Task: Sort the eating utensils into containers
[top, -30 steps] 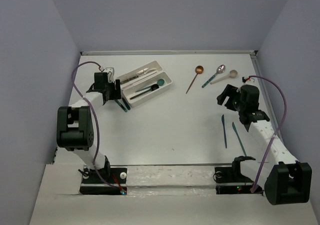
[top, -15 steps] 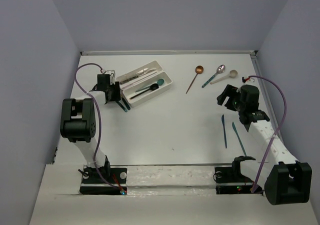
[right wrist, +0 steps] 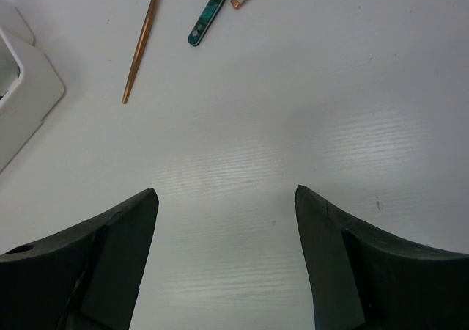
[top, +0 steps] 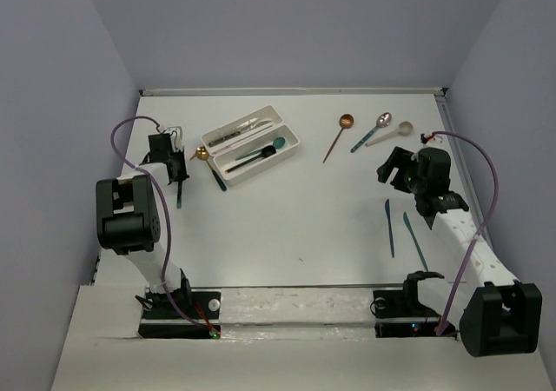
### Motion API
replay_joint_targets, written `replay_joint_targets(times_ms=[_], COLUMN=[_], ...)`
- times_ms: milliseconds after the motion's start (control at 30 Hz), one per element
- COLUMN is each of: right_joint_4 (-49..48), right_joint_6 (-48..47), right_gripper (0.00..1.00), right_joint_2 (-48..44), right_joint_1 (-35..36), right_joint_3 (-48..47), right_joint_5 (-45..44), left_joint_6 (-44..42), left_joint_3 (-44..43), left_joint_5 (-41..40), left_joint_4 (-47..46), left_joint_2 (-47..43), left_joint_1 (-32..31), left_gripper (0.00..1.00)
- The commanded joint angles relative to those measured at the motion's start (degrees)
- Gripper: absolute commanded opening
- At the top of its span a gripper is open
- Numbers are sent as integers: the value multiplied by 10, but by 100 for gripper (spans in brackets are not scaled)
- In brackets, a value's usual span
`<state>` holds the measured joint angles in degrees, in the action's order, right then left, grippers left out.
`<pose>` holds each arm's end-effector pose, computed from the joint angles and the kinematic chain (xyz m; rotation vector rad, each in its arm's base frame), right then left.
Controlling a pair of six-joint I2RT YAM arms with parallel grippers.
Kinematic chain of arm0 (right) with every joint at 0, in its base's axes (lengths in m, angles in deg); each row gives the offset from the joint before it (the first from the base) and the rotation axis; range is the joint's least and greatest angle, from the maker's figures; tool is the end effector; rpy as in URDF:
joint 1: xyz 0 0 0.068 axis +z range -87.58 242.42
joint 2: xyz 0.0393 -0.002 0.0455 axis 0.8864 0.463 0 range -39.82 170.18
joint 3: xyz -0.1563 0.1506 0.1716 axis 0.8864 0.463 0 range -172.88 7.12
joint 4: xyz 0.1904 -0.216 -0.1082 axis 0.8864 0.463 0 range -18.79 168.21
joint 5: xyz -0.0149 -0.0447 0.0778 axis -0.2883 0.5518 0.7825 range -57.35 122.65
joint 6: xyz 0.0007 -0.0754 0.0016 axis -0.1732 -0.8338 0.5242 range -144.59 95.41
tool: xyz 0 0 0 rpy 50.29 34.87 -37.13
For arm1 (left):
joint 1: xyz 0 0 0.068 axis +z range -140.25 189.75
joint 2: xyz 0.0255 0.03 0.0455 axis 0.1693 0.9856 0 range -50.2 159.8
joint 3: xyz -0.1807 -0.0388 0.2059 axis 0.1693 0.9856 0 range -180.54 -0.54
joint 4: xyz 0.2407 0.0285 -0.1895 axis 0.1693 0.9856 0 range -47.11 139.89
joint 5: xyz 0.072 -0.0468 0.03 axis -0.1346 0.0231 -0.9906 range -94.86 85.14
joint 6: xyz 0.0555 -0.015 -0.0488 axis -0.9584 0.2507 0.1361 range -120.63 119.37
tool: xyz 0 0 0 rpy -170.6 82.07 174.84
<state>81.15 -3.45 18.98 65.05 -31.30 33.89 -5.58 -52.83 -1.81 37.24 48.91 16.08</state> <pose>0.2958 0.0149 0.2272 0.3268 2.0862 0.2719 0.4087 0.0419 0.1144 -0.0001 2.2885 0.0415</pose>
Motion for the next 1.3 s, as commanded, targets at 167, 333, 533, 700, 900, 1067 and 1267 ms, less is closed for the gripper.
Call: replay_joint_targets(times_ms=[167,333,533,700,900,1067,1267], right_joint_4=[-4,-4,-4,-4,-4,-4,-5], right_joint_6=[-9,-9,-8,-8,-7,-5,-6], right_gripper=[81,81,81,81,81,81,81], right_joint_2=[-26,-28,-31,-29,-30,-26,-23], right_joint_1=[-3,-3,-3,-3,-3,-3,-3], right_joint_3=[3,3,4,4,4,3,4], right_joint_5=[-9,-9,-9,-9,-9,-9,-9], left_joint_6=[-58,-72,-90,-113,-138,-163,-253], left_joint_3=[17,18,32,34,16,-54,-201], left_joint_5=[20,44,91,106,136,158,167], left_joint_4=[41,42,19,12,6,2,7], left_joint_2=[-37,-61,-115,-135,-162,-166,-97], left_joint_1=[54,62,77,77,76,35,-90], left_gripper=[0,0,0,0,0,0,0])
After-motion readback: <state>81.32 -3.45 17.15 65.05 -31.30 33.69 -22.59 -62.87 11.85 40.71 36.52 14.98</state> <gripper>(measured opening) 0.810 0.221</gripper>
